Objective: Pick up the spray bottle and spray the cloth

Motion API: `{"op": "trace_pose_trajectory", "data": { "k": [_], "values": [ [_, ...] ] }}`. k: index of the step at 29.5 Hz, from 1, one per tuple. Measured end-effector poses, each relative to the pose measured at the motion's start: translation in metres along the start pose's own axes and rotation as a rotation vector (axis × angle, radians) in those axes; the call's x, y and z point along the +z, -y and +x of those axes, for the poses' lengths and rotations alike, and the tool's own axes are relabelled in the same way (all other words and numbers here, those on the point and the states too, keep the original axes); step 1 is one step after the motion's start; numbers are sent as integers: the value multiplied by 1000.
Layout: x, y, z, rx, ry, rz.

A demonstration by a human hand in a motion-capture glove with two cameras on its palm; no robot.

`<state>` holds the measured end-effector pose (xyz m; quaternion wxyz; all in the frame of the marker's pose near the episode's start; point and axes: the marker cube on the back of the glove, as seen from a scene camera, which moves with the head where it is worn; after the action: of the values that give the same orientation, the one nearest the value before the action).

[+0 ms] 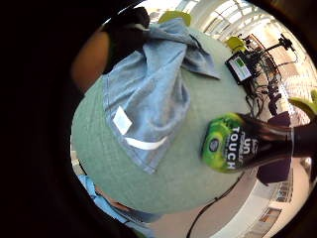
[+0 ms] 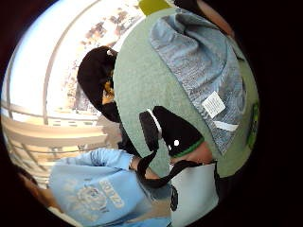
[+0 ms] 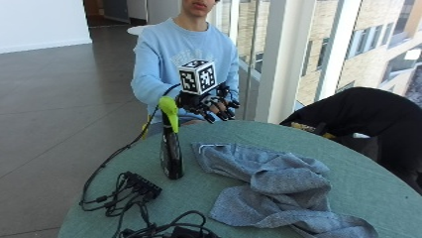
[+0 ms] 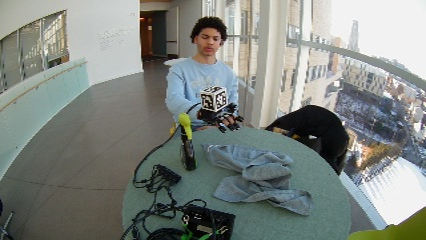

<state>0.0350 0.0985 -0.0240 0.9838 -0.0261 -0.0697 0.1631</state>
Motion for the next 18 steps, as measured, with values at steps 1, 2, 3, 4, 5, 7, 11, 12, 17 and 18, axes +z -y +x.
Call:
{"op": "trace_pose_trajectory", "data": {
  "k": [1, 2, 3, 4, 5, 7, 11, 12, 17, 18],
  "values": [
    [-1, -11, 4, 8, 24, 12],
    [-3, -21, 8, 15, 54, 27],
    [-5, -31, 12, 22, 88, 44],
    [-7, -40, 16, 31, 124, 63],
    [-9, -49, 21, 42, 160, 82],
    [-13, -66, 30, 66, 224, 117],
    [-20, -97, 46, 117, 369, 181],
    [-22, -103, 51, 131, 418, 194],
    [-24, -126, 87, 206, 630, 263],
    [-22, -129, 96, 215, 669, 276]
  ]
}}
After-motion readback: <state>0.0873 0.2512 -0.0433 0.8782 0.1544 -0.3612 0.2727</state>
